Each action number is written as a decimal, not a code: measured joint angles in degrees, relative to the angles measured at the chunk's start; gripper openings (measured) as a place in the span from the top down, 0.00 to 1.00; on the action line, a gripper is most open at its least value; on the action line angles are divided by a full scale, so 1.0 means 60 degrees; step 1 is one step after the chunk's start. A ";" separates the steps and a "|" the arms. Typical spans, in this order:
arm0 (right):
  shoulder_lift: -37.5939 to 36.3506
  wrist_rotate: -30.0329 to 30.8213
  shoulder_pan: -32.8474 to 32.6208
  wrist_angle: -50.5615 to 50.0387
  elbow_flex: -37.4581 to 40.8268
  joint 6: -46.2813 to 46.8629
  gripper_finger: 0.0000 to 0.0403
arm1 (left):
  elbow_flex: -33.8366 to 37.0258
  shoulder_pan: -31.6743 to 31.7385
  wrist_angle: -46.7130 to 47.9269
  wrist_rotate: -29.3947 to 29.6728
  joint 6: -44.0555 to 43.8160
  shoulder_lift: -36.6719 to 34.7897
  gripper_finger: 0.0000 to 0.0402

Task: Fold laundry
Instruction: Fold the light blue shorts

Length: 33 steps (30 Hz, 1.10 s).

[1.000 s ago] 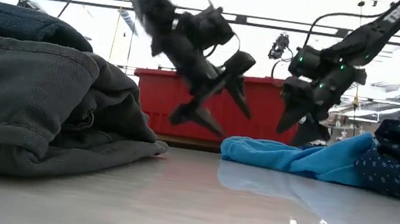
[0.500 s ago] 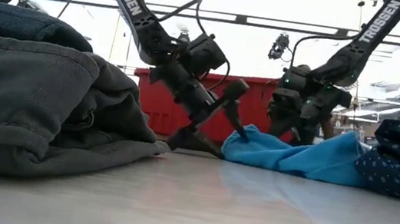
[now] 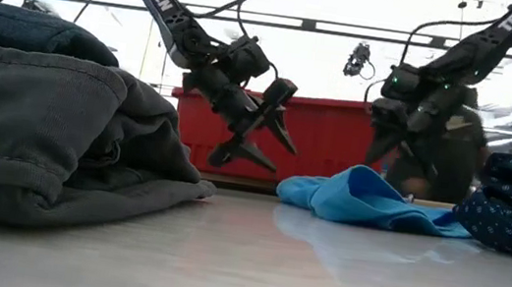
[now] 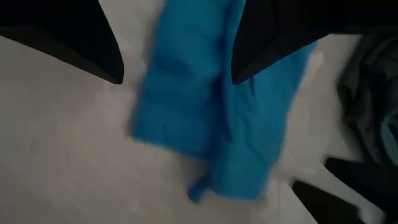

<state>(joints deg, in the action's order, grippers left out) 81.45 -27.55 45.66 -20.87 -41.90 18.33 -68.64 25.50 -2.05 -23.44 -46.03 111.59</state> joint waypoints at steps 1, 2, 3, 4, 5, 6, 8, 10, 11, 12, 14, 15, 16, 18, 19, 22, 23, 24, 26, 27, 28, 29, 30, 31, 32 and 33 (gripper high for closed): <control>0.0117 -0.0088 0.0043 -0.0010 0.0037 0.0003 0.25 | 0.0003 -0.0009 0.0042 -0.0003 -0.0094 0.0000 0.47; 0.0243 -0.0129 0.0074 0.0069 0.0080 0.0000 0.25 | 0.0004 -0.0050 0.0106 0.0000 -0.0172 0.0041 0.47; 0.0418 -0.0164 0.0103 0.0171 0.0124 -0.0007 0.25 | 0.0002 -0.0099 0.0059 -0.0003 -0.0261 0.0150 0.47; 0.0627 -0.0289 0.0142 0.0310 0.0178 0.0002 0.25 | -0.0004 -0.0126 0.0015 0.0002 -0.0403 0.0266 0.47; 0.0860 -0.0529 0.0189 0.0467 0.0242 0.0029 0.25 | 0.0002 -0.0150 0.0096 -0.0004 -0.0575 0.0381 0.46; 0.1101 -0.0860 0.0215 0.0681 0.0303 0.0157 0.25 | 0.0022 -0.0183 0.0153 -0.0007 -0.0703 0.0488 0.45; 0.1578 -0.1487 0.0264 0.1367 0.0383 0.0467 0.25 | 0.0022 -0.0193 -0.0067 -0.0018 -0.0868 0.0687 0.43; 0.2051 -0.1883 0.0279 0.2003 0.0385 0.0784 0.25 | 0.0015 -0.0173 -0.0355 -0.0043 -0.0989 0.0832 0.40; 0.2240 -0.2087 0.0279 0.2296 0.0381 0.0994 0.25 | 0.0011 -0.0143 -0.0610 -0.0047 -0.1041 0.0940 0.38; 0.2415 -0.2209 0.0270 0.2527 0.0366 0.1197 0.25 | 0.0008 -0.0141 -0.0918 -0.0048 -0.1089 0.1077 0.37; 0.2423 -0.2140 0.0196 0.2578 0.0213 0.1345 0.24 | 0.0010 -0.0139 -0.1448 -0.0071 -0.1214 0.1194 0.35; 0.2464 -0.2199 0.0150 0.2805 0.0155 0.1315 0.24 | -0.0011 -0.0138 -0.1770 -0.0021 -0.1348 0.1278 0.35; 0.2510 -0.2329 0.0110 0.3015 0.0092 0.1457 0.25 | -0.0004 -0.0138 -0.1871 0.0017 -0.1413 0.1332 0.35; 0.2515 -0.2561 0.0025 0.3149 0.0010 0.1749 0.25 | 0.0000 -0.0135 -0.2001 0.0055 -0.1589 0.1344 0.36; 0.2525 -0.2541 -0.0020 0.3207 -0.0055 0.1827 0.25 | 0.0000 -0.0135 -0.2047 0.0058 -0.1567 0.1348 0.38; 0.2525 -0.2057 -0.0243 0.3192 -0.0184 0.1909 0.28 | 0.0013 -0.0144 -0.2212 0.0073 -0.1035 0.1361 0.47; 0.2525 -0.1896 -0.0280 0.3186 -0.0214 0.1909 0.30 | 0.0018 -0.0154 -0.2291 0.0080 -0.0764 0.1367 0.51; 0.2525 -0.1697 -0.0311 0.3184 -0.0243 0.1905 0.34 | 0.0018 -0.0160 -0.2395 0.0084 -0.0496 0.1377 0.56; 0.2525 -0.1351 -0.0348 0.3178 -0.0304 0.1815 0.44 | 0.0018 -0.0160 -0.2491 0.0107 -0.0138 0.1387 0.68; 0.2525 -0.1276 -0.0351 0.3186 -0.0328 0.1756 0.51 | 0.0009 -0.0168 -0.2501 0.0159 -0.0011 0.1394 0.74; 0.2525 -0.1271 -0.0355 0.3177 -0.0353 0.1704 0.60 | 0.0007 -0.0168 -0.2466 0.0177 0.0122 0.1395 0.81; 0.2522 -0.1279 -0.0359 0.3173 -0.0376 0.1654 0.69 | 0.0007 -0.0168 -0.2442 0.0175 0.0171 0.1395 0.88; 0.2499 -0.1327 -0.0359 0.3177 -0.0393 0.1564 0.79 | 0.0007 -0.0171 -0.2415 0.0175 0.0178 0.1379 0.93; 0.2442 -0.1406 -0.0357 0.3164 -0.0395 0.1438 0.88 | 0.0007 -0.0175 -0.2350 0.0175 0.0176 0.1332 0.95; 0.2341 -0.1466 -0.0355 0.3146 -0.0393 0.1286 0.94 | 0.0007 -0.0171 -0.2292 0.0175 0.0177 0.1286 0.95; 0.2191 -0.1491 -0.0356 0.3101 -0.0392 0.1203 0.96 | 0.0008 -0.0171 -0.2194 0.0175 0.0187 0.1187 0.95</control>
<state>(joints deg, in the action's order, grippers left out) 94.60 -36.50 43.52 -2.27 -44.25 25.55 -68.60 24.47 -15.21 -22.39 -44.91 118.71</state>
